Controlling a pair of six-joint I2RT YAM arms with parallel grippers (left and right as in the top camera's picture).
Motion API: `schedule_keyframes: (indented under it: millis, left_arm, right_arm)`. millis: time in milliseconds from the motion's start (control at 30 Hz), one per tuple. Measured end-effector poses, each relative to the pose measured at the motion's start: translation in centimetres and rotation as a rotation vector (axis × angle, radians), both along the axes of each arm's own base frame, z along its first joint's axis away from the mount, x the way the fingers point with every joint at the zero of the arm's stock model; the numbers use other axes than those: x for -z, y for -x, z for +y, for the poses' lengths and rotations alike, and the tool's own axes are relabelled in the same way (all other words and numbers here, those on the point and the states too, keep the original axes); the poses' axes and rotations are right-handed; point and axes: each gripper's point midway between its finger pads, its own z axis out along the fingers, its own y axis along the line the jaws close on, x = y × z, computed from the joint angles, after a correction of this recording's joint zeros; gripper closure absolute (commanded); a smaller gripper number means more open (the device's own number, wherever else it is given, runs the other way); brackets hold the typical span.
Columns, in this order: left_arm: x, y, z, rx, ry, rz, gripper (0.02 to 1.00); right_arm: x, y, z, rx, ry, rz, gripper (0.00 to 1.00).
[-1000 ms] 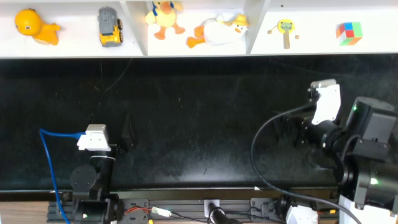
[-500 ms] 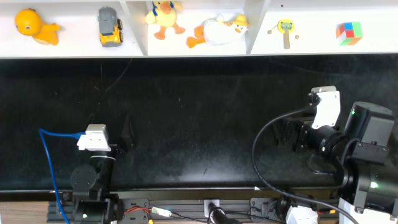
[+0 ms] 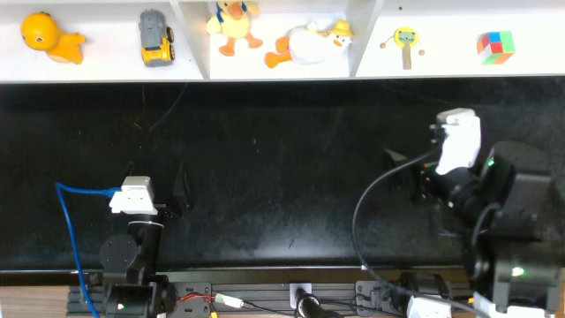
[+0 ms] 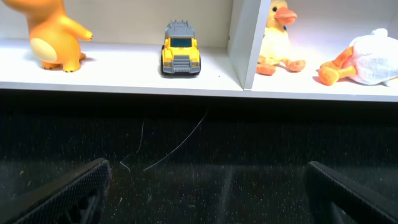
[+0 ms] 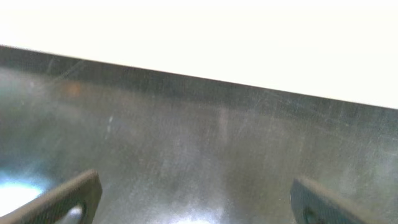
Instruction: Store Toys
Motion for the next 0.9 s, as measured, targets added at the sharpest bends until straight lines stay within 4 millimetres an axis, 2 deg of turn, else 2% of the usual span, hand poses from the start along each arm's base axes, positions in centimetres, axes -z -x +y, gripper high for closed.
schedule_keyframes:
  millis: [100, 200, 433, 533, 600, 767, 867, 900]
  left_arm:
    - [0.0, 0.0, 0.0, 0.0, 0.0, 0.0, 0.02]
    - [0.0, 0.0, 0.0, 0.0, 0.0, 0.0, 0.02]
    - [0.0, 0.0, 0.0, 0.0, 0.0, 0.0, 0.023]
    - [0.0, 0.0, 0.0, 0.0, 0.0, 0.0, 0.02]
    - [0.0, 0.0, 0.0, 0.0, 0.0, 0.0, 0.02]
    - [0.0, 0.0, 0.0, 0.0, 0.0, 0.0, 0.02]
    - [0.0, 0.0, 0.0, 0.0, 0.0, 0.0, 0.023]
    - [0.0, 0.0, 0.0, 0.0, 0.0, 0.0, 0.02]
  right_arm:
    - [-0.5, -1.3, 1.5, -0.038, 0.037, -0.198, 0.005]
    - [0.9, -1.4, 2.1, -0.013, 0.016, -0.309, 0.005]
    - [7.6, 0.3, 0.1, 0.159, -0.109, -0.352, 0.007]
    - [9.7, 0.9, -0.2, 0.183, -0.142, -0.365, 0.003]
    - [10.1, 1.1, -0.4, 0.194, -0.168, -0.401, 0.005]
    - [9.4, 1.0, -0.4, 0.208, -0.27, -0.523, 0.005]
    - [11.4, 0.7, -0.4, 0.229, -0.301, -0.47, 0.007]
    - [11.4, 0.7, -0.5, 0.234, -0.311, -0.467, 0.005]
